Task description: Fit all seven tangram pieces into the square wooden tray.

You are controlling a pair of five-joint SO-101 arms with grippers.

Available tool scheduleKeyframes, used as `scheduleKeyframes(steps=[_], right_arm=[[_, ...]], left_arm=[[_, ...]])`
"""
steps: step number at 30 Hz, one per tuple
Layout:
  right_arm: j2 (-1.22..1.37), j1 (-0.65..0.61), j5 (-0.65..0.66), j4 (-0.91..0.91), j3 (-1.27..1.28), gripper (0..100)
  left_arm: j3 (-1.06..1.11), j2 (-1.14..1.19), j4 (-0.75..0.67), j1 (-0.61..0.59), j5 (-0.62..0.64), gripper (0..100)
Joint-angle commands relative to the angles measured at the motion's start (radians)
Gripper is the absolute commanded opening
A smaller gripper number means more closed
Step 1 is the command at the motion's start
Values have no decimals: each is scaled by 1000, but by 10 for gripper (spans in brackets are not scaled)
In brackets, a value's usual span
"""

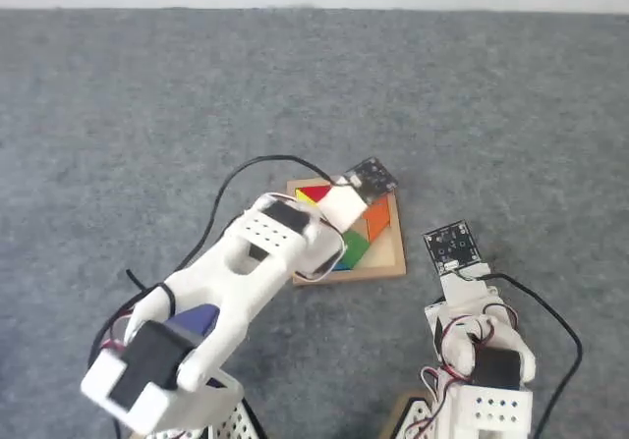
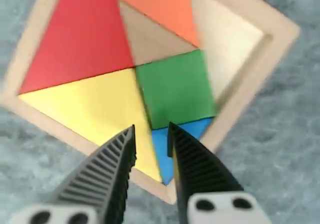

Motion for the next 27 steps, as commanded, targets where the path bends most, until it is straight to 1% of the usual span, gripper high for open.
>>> scheduleKeyframes(steps=[1,5,8,11,14,18,20,21,23,27], right_arm=[[-16,-4,8,1,17,8],[-16,-4,8,1,17,8],[-16,-4,8,1,17,8],[-16,-4,8,1,17,8],[-16,-4,8,1,17,8],[-16,-4,8,1,17,8],[-16,-4,8,1,17,8],[-16,-4,8,1,17,8],[-16,-4,8,1,17,8],[-16,-4,8,1,17,8]], left_arm=[[-16,-107,2,-97,12,100],[12,-311,118,-210,14,100],[45,-442,311,-288,-11,103],[50,-502,565,-377,-127,105],[51,-517,729,-474,-258,106],[50,-516,787,-617,-410,106],[50,-514,809,-654,-499,106],[56,-514,815,-663,-522,106],[67,-512,821,-677,-531,117],[90,-512,816,-683,-540,188]])
